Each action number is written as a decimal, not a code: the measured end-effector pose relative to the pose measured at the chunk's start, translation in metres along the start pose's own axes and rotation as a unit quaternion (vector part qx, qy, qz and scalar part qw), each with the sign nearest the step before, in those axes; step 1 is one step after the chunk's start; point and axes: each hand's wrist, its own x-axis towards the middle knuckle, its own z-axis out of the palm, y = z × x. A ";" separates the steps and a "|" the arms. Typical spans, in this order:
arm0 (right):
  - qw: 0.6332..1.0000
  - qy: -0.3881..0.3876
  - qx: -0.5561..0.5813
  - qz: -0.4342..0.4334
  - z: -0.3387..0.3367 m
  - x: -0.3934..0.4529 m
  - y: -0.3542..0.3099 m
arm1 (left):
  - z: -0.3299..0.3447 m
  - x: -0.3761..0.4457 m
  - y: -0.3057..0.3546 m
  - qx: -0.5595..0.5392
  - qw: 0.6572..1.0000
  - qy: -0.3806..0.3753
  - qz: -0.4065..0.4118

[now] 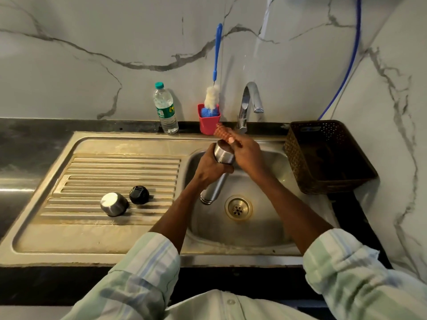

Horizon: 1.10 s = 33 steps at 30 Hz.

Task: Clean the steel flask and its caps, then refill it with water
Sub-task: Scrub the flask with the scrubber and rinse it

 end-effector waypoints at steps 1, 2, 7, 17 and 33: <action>0.999 -0.008 -0.004 -0.039 0.002 -0.008 -0.004 | 0.000 0.002 -0.001 -0.010 1.000 0.005 -0.007; 0.997 -0.017 -0.014 -0.077 0.006 -0.017 -0.006 | -0.001 0.002 0.000 -0.017 1.000 0.012 -0.009; 0.999 -0.011 -0.012 -0.044 0.009 -0.011 -0.003 | -0.001 0.002 -0.002 -0.012 1.000 -0.021 0.003; 0.998 0.003 0.017 -0.061 0.013 -0.019 -0.006 | -0.006 0.003 0.000 -0.031 0.999 -0.028 0.027; 0.827 -0.117 0.476 0.274 0.008 -0.014 0.014 | -0.021 -0.003 0.003 -0.345 0.937 0.000 -0.050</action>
